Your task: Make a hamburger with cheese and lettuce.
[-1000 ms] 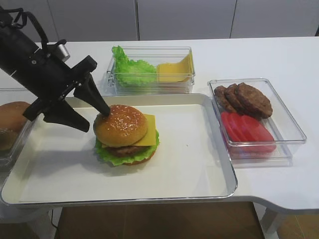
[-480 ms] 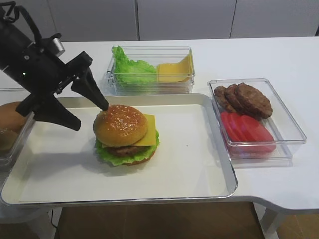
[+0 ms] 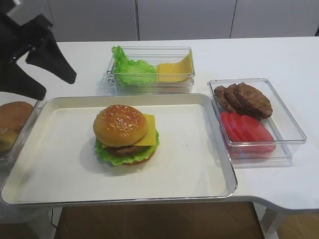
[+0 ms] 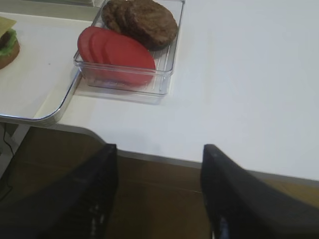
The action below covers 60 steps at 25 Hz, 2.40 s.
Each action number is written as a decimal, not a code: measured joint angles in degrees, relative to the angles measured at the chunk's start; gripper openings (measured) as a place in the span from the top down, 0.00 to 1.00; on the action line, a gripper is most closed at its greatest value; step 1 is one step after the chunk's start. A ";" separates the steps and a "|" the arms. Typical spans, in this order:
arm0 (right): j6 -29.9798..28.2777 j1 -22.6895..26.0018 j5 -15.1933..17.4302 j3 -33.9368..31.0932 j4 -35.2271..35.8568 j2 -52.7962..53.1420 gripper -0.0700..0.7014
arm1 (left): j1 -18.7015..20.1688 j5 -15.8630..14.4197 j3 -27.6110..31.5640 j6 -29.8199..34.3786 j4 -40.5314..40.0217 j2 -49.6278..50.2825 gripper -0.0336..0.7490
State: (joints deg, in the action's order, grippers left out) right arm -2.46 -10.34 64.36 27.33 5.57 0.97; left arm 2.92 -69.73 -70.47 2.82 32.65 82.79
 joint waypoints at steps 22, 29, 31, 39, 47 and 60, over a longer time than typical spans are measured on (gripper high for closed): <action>0.00 0.00 0.00 0.00 0.00 0.00 0.36 | -0.28 -2.51 0.42 2.09 -26.50 -33.80 0.34; 0.11 0.00 0.00 0.00 0.00 0.00 0.36 | -0.28 -2.97 10.05 2.44 -29.13 -43.54 0.35; 0.11 0.00 0.00 0.00 0.00 0.00 0.36 | -0.14 -2.96 12.53 1.75 -30.34 -45.93 0.35; 0.11 0.00 0.00 0.00 0.00 0.00 0.36 | 3.35 -3.07 16.49 -0.40 -25.10 -55.43 0.36; 0.11 0.00 0.00 0.00 0.11 0.00 0.36 | 7.15 -3.18 17.09 -0.28 -24.67 -63.31 0.36; 0.30 0.00 0.00 0.00 0.54 0.00 0.36 | 7.36 -3.68 25.71 0.38 -25.01 -79.07 0.37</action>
State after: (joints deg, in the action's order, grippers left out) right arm -2.15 -10.34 64.36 27.33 6.10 0.97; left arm 10.28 -73.41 -44.76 3.20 7.64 3.72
